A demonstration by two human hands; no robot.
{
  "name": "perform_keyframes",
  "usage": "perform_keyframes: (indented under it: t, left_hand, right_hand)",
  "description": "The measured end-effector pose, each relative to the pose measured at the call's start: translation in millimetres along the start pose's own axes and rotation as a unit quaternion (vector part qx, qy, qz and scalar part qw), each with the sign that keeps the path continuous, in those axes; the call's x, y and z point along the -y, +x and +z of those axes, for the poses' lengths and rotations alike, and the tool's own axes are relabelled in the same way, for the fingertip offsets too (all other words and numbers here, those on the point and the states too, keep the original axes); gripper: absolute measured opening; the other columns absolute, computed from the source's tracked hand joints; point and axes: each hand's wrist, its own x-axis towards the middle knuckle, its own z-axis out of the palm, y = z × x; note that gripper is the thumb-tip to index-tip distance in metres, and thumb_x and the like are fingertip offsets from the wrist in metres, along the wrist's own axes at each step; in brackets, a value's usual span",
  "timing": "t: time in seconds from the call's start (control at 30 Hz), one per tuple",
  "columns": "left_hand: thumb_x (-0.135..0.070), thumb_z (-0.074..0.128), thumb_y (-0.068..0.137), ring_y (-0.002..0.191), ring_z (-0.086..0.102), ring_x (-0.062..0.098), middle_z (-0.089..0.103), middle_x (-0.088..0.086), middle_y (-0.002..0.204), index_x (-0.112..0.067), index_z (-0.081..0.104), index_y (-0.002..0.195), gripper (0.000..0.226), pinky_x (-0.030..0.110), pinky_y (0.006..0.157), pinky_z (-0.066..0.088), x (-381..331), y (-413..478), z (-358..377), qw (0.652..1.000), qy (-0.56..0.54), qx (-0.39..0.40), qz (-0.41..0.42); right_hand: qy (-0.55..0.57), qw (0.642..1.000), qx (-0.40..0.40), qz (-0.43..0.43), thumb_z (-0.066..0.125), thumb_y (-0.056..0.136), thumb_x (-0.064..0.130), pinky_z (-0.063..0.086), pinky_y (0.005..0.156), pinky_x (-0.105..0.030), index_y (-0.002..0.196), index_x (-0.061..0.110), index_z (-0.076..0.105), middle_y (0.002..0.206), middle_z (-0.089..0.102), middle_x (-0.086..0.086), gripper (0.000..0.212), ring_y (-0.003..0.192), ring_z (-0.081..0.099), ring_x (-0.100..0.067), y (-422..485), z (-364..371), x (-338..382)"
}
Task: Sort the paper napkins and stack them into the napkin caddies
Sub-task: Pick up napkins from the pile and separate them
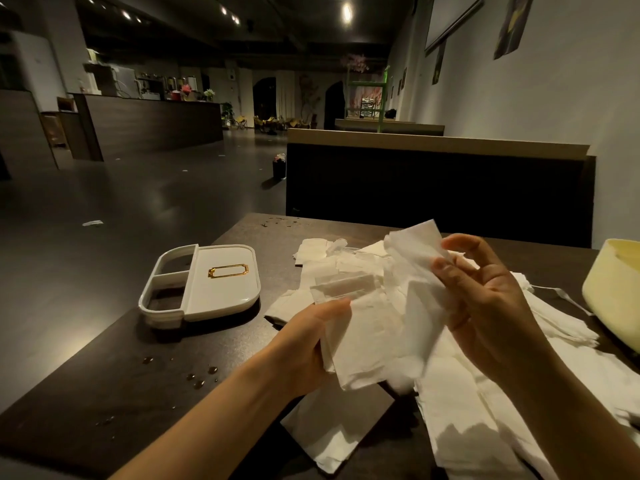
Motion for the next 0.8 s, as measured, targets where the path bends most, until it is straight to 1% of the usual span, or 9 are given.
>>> perform_keyframes:
  t: [0.13, 0.23, 0.33, 0.43, 0.53, 0.6, 0.67, 0.73, 0.8]
  left_hand:
    - [-0.018, 0.047, 0.096, 0.067, 0.071, 0.021, 0.073, 0.009, 0.081, -0.015, 0.059, 0.111, 0.02, 0.027, 0.053, 0.055, 0.5, 1.3, 0.4, 1.0, 0.011, 0.008, -0.006]
    - [-0.02, 0.05, 0.094, 0.069, 0.07, 0.021, 0.073, 0.009, 0.083, -0.018, 0.06, 0.109, 0.018, 0.029, 0.057, 0.056, 0.8, 2.4, 3.4, 0.999, 0.027, 0.011, -0.014]
    - [-0.018, 0.049, 0.093, 0.074, 0.071, 0.025, 0.072, 0.014, 0.092, -0.014, 0.066, 0.106, 0.022, 0.033, 0.061, 0.059, 1.2, 2.3, 5.2, 0.999, 0.025, 0.023, -0.024]
    - [-0.02, 0.047, 0.095, 0.074, 0.07, 0.025, 0.072, 0.014, 0.09, -0.015, 0.074, 0.09, 0.027, 0.034, 0.063, 0.058, 0.6, 0.0, 7.0, 0.999, 0.03, 0.031, -0.029]
    - [-0.024, 0.043, 0.096, 0.073, 0.071, 0.022, 0.074, 0.009, 0.086, -0.017, 0.065, 0.1, 0.023, 0.032, 0.063, 0.058, 0.2, -2.6, 9.4, 0.998, 0.046, 0.027, -0.031]
    - [-0.023, 0.041, 0.097, 0.077, 0.071, 0.022, 0.074, 0.009, 0.09, -0.017, 0.061, 0.108, 0.024, 0.033, 0.066, 0.058, -0.3, -3.9, 10.9, 0.998, 0.05, 0.033, -0.027]
    - [-0.021, 0.042, 0.095, 0.076, 0.07, 0.02, 0.074, 0.007, 0.087, -0.019, 0.061, 0.106, 0.022, 0.034, 0.069, 0.056, 0.2, -4.2, 11.7, 0.997, 0.059, 0.042, -0.017]
    - [-0.021, 0.046, 0.091, 0.071, 0.07, 0.018, 0.074, 0.004, 0.08, -0.021, 0.059, 0.102, 0.017, 0.033, 0.067, 0.057, 0.4, -3.9, 11.3, 0.997, 0.064, 0.045, -0.008]
    - [-0.023, 0.047, 0.089, 0.069, 0.071, 0.017, 0.074, 0.002, 0.079, -0.024, 0.058, 0.1, 0.015, 0.032, 0.064, 0.057, 1.0, -3.0, 10.2, 0.997, 0.063, 0.05, -0.005]
  right_hand:
    - [-0.158, 0.984, -0.071, -0.043, 0.055, 0.088, 0.012, 0.05, 0.047, -0.016, 0.1, 0.017, 0.053, 0.091, 0.064, -0.004, 0.014, 0.061, 0.065, -0.002, 3.5, 4.8, -1.5]
    - [-0.194, 0.976, -0.085, -0.048, 0.059, 0.089, 0.011, 0.048, 0.049, -0.015, 0.1, 0.013, 0.056, 0.091, 0.06, -0.004, 0.012, 0.061, 0.063, 0.0, 5.6, 3.2, -9.0]
    - [-0.186, 0.98, -0.064, -0.008, 0.06, 0.086, 0.005, 0.052, 0.057, -0.018, 0.089, 0.014, 0.06, 0.091, 0.061, -0.009, 0.009, 0.077, 0.064, -0.012, 8.3, 2.9, -18.3]
    - [-0.176, 0.982, -0.062, 0.014, 0.059, 0.086, 0.0, 0.055, 0.066, -0.021, 0.085, 0.015, 0.064, 0.092, 0.064, -0.009, 0.017, 0.089, 0.062, -0.021, 10.9, 1.5, -24.2]
    - [-0.146, 0.986, -0.072, 0.032, 0.056, 0.088, -0.001, 0.058, 0.076, -0.023, 0.089, 0.016, 0.067, 0.096, 0.067, -0.005, 0.021, 0.094, 0.063, -0.02, 11.7, 0.4, -24.1]
    - [-0.084, 0.992, -0.067, 0.064, 0.054, 0.088, -0.002, 0.058, 0.073, -0.023, 0.098, 0.015, 0.066, 0.098, 0.069, -0.002, 0.023, 0.093, 0.066, -0.018, 12.0, 0.6, -22.1]
    - [-0.055, 0.994, -0.052, 0.082, 0.053, 0.088, -0.006, 0.059, 0.071, -0.026, 0.111, 0.016, 0.062, 0.105, 0.067, 0.0, 0.033, 0.094, 0.067, -0.019, 12.2, 0.8, -20.9]
    - [-0.084, 0.993, -0.026, 0.079, 0.054, 0.086, -0.01, 0.059, 0.071, -0.026, 0.122, 0.021, 0.054, 0.111, 0.062, 0.007, 0.048, 0.096, 0.066, -0.021, 10.1, 1.7, -22.5]
    - [-0.166, 0.985, 0.009, 0.054, 0.057, 0.085, -0.009, 0.057, 0.066, -0.021, 0.129, 0.029, 0.044, 0.109, 0.058, 0.013, 0.06, 0.093, 0.065, -0.019, 6.2, 4.1, -25.7]
